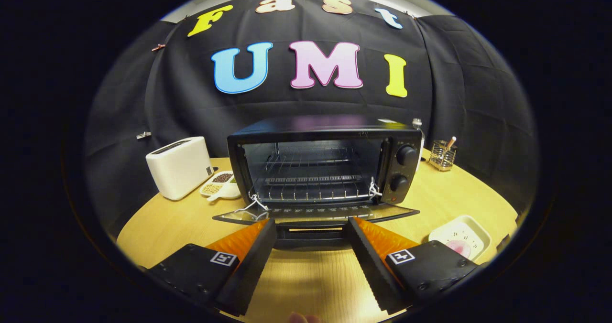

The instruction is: Open the toaster oven, put the food inside, and close the toaster oven door.

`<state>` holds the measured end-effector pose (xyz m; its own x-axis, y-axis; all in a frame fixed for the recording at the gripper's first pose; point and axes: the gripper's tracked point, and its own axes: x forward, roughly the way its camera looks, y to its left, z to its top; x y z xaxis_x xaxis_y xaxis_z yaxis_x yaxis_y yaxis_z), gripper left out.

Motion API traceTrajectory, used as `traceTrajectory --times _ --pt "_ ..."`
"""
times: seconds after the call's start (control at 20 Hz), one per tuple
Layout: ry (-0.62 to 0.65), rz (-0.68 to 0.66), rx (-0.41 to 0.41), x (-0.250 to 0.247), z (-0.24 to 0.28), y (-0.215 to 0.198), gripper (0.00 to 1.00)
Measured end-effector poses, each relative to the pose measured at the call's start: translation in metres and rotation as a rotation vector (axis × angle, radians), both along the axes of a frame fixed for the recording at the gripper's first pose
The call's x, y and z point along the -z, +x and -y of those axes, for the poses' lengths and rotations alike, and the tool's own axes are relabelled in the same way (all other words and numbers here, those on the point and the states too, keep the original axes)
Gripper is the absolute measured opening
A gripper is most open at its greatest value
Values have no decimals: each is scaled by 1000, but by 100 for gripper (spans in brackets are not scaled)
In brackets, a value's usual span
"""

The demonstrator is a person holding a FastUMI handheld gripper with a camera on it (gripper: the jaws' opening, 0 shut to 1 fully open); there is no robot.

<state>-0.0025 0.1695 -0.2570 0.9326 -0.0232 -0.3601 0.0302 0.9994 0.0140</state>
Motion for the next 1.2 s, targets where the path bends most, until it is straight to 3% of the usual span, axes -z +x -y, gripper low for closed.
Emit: traceTrajectory --times 0.4,0.75,0.95,1.2 --pt "3 -133 -66 41 -15 -20 100" --pt "17 -202 -143 45 -22 -35 100" --pt "-5 -258 -160 18 17 -59 100" --pt "-41 -340 -102 -25 112 -81 100"
